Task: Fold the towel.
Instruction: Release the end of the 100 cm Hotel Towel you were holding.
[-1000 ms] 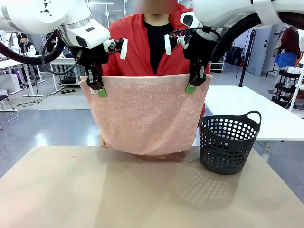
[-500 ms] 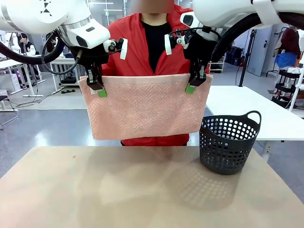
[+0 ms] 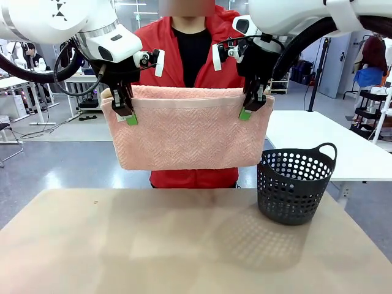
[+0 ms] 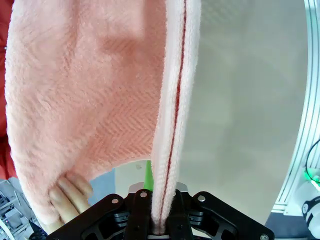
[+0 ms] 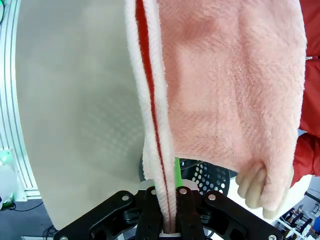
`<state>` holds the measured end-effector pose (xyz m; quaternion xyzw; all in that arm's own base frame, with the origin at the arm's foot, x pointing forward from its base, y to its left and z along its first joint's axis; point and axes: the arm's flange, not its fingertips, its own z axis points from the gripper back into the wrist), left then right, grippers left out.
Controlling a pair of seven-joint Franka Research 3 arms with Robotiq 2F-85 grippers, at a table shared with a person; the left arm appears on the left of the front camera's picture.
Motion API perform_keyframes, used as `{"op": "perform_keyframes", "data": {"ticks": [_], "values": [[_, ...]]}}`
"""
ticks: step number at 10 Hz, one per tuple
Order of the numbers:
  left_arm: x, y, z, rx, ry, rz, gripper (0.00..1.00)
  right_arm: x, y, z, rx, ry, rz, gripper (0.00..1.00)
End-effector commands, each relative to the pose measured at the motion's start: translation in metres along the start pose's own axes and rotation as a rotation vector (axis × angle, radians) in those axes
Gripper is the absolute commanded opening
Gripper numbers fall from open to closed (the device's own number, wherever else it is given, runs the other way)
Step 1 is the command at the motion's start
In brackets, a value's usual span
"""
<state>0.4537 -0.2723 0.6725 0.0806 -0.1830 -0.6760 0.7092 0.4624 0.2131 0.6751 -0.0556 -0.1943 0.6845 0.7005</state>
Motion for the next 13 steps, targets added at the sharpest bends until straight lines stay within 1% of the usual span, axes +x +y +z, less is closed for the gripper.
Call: {"op": "perform_keyframes", "data": {"ticks": [1, 13], "values": [[-0.0003, 0.0002, 0.0010, 0.002, -0.001, -0.001, 0.00, -0.0017, -0.0006, 0.0025, -0.005, 0.000, 0.009, 0.00], [-0.0003, 0.0002, 0.0010, 0.002, -0.001, -0.001, 0.00, -0.0017, -0.0006, 0.0025, -0.005, 0.000, 0.009, 0.00]]}}
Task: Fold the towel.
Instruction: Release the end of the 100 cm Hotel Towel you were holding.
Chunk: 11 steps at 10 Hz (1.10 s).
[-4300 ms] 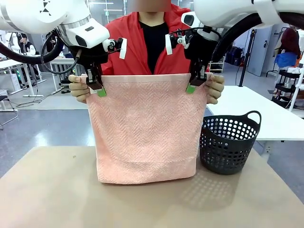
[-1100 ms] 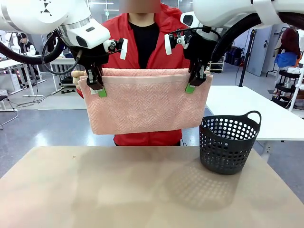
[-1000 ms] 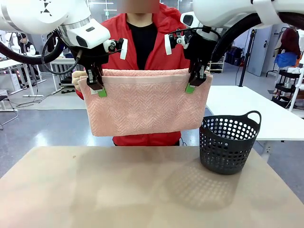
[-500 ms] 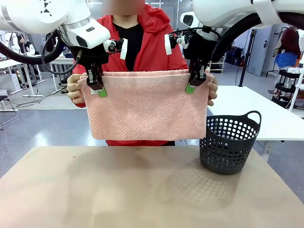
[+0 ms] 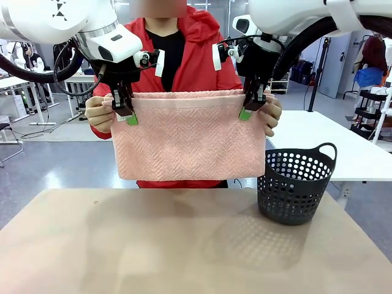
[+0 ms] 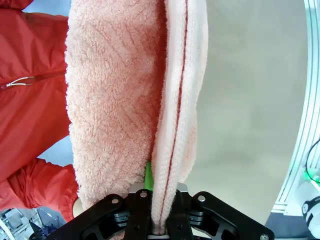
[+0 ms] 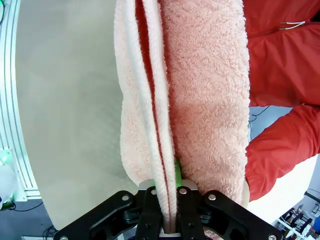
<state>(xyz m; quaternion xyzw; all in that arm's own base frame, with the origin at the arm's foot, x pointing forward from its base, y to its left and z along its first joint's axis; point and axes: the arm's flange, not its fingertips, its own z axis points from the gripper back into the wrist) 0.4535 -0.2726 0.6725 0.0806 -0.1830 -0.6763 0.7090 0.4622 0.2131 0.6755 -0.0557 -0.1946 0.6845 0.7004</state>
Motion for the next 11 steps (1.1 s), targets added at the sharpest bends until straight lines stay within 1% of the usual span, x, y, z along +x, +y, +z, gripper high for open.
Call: {"op": "perform_keyframes", "data": {"ticks": [1, 2, 3, 4, 5, 6, 7, 8, 9, 11], "values": [[-0.001, 0.000, 0.001, 0.002, 0.000, 0.000, 0.00, -0.002, -0.001, 0.002, -0.004, 0.000, 0.008, 0.00], [-0.001, 0.000, 0.001, 0.002, 0.000, 0.000, 0.00, -0.002, -0.001, 0.002, -0.004, 0.000, 0.008, 0.00], [0.000, 0.000, 0.000, 0.000, 0.000, 0.000, 0.36, 0.000, 0.000, 0.000, 0.000, 0.000, 0.000, 0.13], [-0.002, -0.001, 0.003, 0.018, -0.006, -0.006, 0.36, -0.002, 0.000, 0.004, -0.011, -0.001, 0.001, 0.34], [-0.005, -0.002, 0.010, 0.031, -0.022, 0.006, 0.67, -0.004, 0.000, 0.013, -0.023, -0.012, -0.021, 0.42], [-0.006, -0.002, 0.017, 0.026, -0.035, 0.037, 0.40, -0.004, 0.000, 0.020, -0.032, -0.012, -0.042, 0.64], [-0.006, -0.005, 0.026, 0.017, -0.037, 0.054, 0.99, -0.005, 0.001, 0.031, -0.040, -0.031, -0.056, 0.72], [-0.008, -0.006, 0.043, 0.031, -0.054, 0.093, 0.72, -0.009, 0.003, 0.054, -0.046, -0.067, -0.083, 0.93], [-0.012, -0.009, 0.065, 0.057, -0.063, 0.148, 1.00, -0.014, 0.005, 0.072, -0.043, -0.088, -0.125, 1.00], [-0.028, -0.023, 0.102, 0.132, -0.093, 0.327, 1.00, -0.040, 0.014, 0.114, -0.049, -0.178, -0.309, 1.00]]}}
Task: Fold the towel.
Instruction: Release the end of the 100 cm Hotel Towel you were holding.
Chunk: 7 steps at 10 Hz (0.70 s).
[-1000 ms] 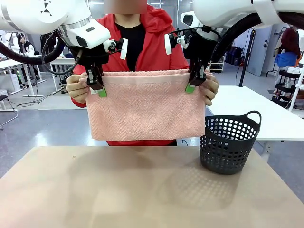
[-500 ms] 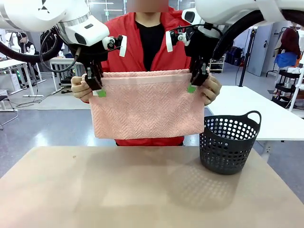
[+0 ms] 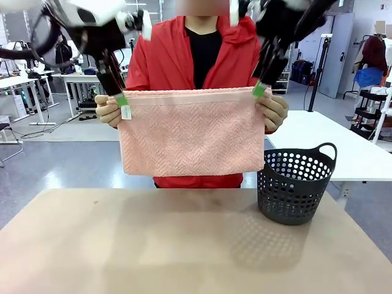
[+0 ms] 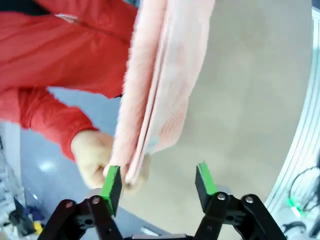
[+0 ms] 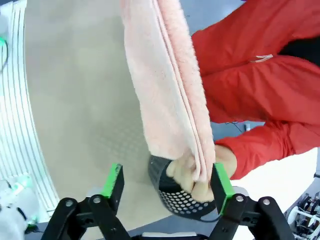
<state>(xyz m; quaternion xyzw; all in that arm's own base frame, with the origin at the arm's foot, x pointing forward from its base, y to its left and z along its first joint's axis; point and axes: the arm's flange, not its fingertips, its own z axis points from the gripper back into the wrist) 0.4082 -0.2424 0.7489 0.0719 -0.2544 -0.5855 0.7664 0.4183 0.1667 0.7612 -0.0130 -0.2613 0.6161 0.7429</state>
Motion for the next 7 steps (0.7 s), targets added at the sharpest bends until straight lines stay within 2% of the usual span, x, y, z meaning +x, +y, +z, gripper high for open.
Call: {"op": "perform_keyframes", "data": {"ticks": [1, 2, 4, 5, 7], "values": [[-0.028, -0.008, 0.030, 0.031, -0.023, 0.221, 0.93, -0.030, 0.003, 0.037, -0.017, -0.105, -0.238, 0.97], [-0.051, -0.005, 0.048, 0.046, -0.033, 0.339, 1.00, -0.044, 0.001, 0.050, -0.039, -0.121, -0.310, 1.00], [-0.107, 0.001, 0.070, 0.104, -0.050, 0.563, 1.00, -0.084, -0.001, 0.073, -0.076, -0.105, -0.592, 1.00], [-0.133, 0.001, 0.073, 0.104, -0.059, 0.653, 1.00, -0.101, 0.002, 0.079, -0.106, -0.111, -0.686, 1.00], [-0.172, 0.002, 0.069, 0.121, -0.022, 0.778, 1.00, -0.131, 0.009, 0.086, -0.147, -0.110, -0.789, 1.00]]}}
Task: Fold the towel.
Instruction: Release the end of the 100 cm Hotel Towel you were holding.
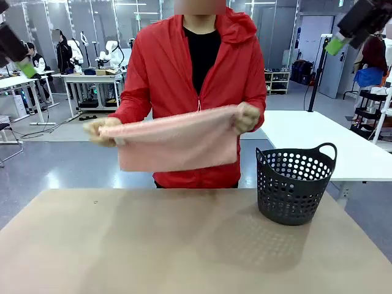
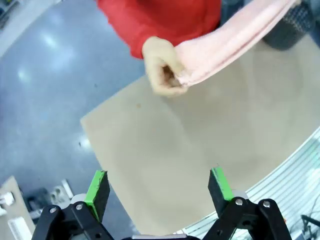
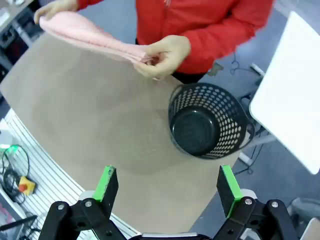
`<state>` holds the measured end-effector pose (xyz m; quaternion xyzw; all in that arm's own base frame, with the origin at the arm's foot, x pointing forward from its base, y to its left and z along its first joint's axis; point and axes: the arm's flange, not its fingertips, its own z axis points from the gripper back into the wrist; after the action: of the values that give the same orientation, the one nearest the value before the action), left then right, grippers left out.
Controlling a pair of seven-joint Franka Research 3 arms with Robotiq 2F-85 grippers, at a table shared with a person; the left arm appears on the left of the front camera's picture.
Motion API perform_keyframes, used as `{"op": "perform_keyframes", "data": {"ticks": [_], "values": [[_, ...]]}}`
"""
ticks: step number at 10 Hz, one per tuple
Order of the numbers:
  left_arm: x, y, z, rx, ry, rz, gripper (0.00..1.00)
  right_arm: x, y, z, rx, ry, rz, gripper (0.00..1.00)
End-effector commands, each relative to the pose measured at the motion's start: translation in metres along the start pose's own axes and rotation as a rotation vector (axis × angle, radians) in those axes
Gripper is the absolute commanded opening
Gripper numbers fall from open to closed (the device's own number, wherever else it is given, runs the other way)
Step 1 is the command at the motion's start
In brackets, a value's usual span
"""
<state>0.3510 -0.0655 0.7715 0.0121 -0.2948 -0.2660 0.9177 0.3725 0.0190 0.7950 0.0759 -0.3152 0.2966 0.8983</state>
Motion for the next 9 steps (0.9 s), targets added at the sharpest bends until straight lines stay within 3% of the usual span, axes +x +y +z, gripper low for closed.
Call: {"op": "perform_keyframes", "data": {"ticks": [1, 4, 5, 9], "values": [[-0.016, -0.002, -0.010, 0.018, -0.011, 0.093, 1.00, -0.017, 0.004, -0.002, -0.054, -0.024, -0.087, 1.00], [-0.009, -0.004, -0.011, 0.045, -0.038, 0.086, 1.00, -0.015, -0.005, 0.003, -0.026, -0.015, -0.069, 1.00], [-0.018, 0.007, -0.008, 0.014, 0.012, 0.092, 1.00, -0.015, -0.005, 0.003, -0.026, -0.015, -0.069, 1.00], [-0.018, 0.007, -0.008, 0.014, 0.012, 0.092, 1.00, -0.015, -0.005, 0.003, -0.026, -0.015, -0.069, 1.00]]}}
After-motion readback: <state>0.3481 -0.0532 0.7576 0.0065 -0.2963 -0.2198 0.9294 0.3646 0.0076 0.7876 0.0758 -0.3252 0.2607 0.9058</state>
